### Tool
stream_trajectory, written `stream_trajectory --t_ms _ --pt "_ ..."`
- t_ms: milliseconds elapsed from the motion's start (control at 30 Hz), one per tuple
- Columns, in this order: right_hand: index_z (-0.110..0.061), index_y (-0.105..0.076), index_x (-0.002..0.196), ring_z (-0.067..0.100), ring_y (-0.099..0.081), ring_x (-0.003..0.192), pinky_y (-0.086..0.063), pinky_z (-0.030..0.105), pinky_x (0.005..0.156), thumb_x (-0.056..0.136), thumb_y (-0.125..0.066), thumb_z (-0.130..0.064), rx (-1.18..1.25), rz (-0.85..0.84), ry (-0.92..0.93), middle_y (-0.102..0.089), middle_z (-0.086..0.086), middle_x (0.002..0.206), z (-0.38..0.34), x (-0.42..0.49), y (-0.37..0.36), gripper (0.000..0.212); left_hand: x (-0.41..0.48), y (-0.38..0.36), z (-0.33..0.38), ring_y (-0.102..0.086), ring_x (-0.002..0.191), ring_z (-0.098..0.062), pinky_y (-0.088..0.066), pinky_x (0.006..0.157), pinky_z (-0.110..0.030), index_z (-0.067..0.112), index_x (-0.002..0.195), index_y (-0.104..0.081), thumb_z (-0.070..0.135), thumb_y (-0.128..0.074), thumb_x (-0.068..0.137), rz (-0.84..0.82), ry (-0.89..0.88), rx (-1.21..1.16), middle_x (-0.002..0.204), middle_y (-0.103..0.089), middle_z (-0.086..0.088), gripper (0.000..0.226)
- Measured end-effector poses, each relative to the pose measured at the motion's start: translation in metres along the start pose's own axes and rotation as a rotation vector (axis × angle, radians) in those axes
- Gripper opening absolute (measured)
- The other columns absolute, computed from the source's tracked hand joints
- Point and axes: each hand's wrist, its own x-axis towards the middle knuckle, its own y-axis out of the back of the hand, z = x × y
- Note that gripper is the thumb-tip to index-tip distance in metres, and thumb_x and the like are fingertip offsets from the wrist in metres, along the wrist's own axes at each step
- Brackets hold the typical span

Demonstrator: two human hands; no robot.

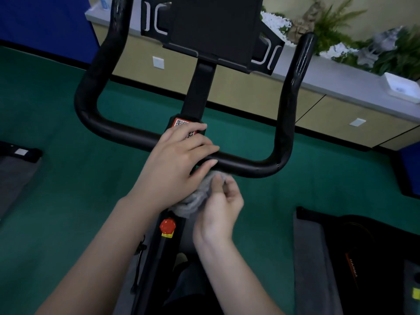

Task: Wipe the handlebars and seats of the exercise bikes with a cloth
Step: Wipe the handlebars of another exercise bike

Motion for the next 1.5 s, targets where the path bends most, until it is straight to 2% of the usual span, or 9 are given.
stream_trajectory --t_ms 267,433,633,800,933,1067,1300,1433,1500 --pt "-0.003 -0.057 0.076 0.014 -0.055 0.064 -0.048 0.022 0.060 0.095 -0.048 0.006 0.112 -0.058 -0.151 -0.059 0.009 0.070 -0.003 0.000 -0.009 0.023 0.000 0.002 -0.004 -0.046 0.127 -0.018 -0.026 0.105 -0.029 0.016 0.110 -0.070 0.019 -0.065 0.087 -0.017 -0.012 -0.040 0.108 -0.067 0.008 0.024" --pt "0.000 -0.061 0.085 0.022 -0.065 0.077 -0.052 0.037 0.079 0.094 -0.050 0.005 0.149 0.085 -0.119 -0.067 0.012 0.079 -0.029 0.009 0.013 0.016 -0.001 -0.002 -0.005 -0.046 0.126 -0.018 -0.026 0.104 -0.028 0.017 0.110 -0.070 0.022 -0.062 0.089 0.006 -0.019 -0.020 0.107 -0.067 0.009 0.023" --pt "0.003 -0.064 0.095 0.017 -0.064 0.075 -0.053 0.026 0.071 0.094 -0.053 0.000 0.081 -0.004 -0.164 -0.068 0.010 0.081 -0.015 -0.001 0.011 0.012 0.000 -0.004 -0.004 -0.048 0.125 -0.017 -0.030 0.103 -0.030 0.017 0.108 -0.070 0.026 -0.057 0.090 0.030 -0.021 -0.004 0.105 -0.067 0.009 0.024" --pt "-0.004 -0.065 0.094 0.018 -0.065 0.082 -0.052 0.034 0.081 0.092 -0.056 0.001 -0.113 0.081 0.155 -0.069 0.008 0.086 -0.027 0.008 0.053 0.011 -0.001 -0.006 -0.002 -0.047 0.126 -0.017 -0.030 0.104 -0.031 0.017 0.108 -0.070 0.028 -0.057 0.090 0.042 -0.006 -0.007 0.104 -0.067 0.010 0.024" --pt "-0.023 -0.063 0.095 0.014 -0.064 0.094 -0.050 0.025 0.085 0.090 -0.062 -0.008 -0.329 0.192 0.586 -0.066 0.004 0.095 -0.040 0.014 0.068 0.016 -0.001 -0.008 0.001 -0.047 0.125 -0.017 -0.028 0.104 -0.030 0.018 0.106 -0.071 0.036 -0.060 0.088 0.047 0.011 0.002 0.103 -0.067 0.010 0.028" --pt "-0.014 -0.064 0.099 0.016 -0.059 0.098 -0.047 0.022 0.090 0.088 -0.060 -0.005 -0.462 0.130 0.906 -0.058 0.010 0.099 -0.038 0.021 0.058 0.015 -0.001 -0.007 0.001 -0.048 0.125 -0.018 -0.027 0.103 -0.030 0.017 0.106 -0.070 0.035 -0.069 0.082 0.038 0.013 0.011 0.103 -0.067 0.008 0.030" --pt "-0.001 -0.071 0.098 0.027 -0.057 0.091 -0.044 0.021 0.089 0.083 -0.065 0.004 -0.600 0.033 1.071 -0.052 -0.002 0.096 -0.023 0.018 0.040 0.017 -0.001 -0.006 0.000 -0.048 0.125 -0.019 -0.031 0.102 -0.034 0.018 0.108 -0.070 0.031 -0.071 0.081 0.026 0.007 0.007 0.104 -0.066 0.008 0.030" --pt "-0.003 -0.071 0.100 0.025 -0.058 0.093 -0.051 0.029 0.082 0.084 -0.064 0.004 -0.587 0.173 1.064 -0.052 -0.001 0.097 -0.051 0.039 0.056 0.018 -0.002 -0.006 0.000 -0.048 0.125 -0.018 -0.029 0.103 -0.031 0.018 0.108 -0.070 0.029 -0.072 0.081 0.031 0.010 -0.012 0.104 -0.066 0.009 0.029" --pt "-0.001 -0.072 0.100 0.030 -0.058 0.092 -0.050 0.024 0.084 0.084 -0.065 0.004 -0.600 0.188 1.076 -0.052 -0.007 0.096 -0.057 0.046 0.055 0.017 -0.002 -0.006 0.000 -0.048 0.124 -0.018 -0.027 0.102 -0.029 0.018 0.107 -0.070 0.028 -0.073 0.081 0.036 0.015 -0.014 0.103 -0.066 0.009 0.029"
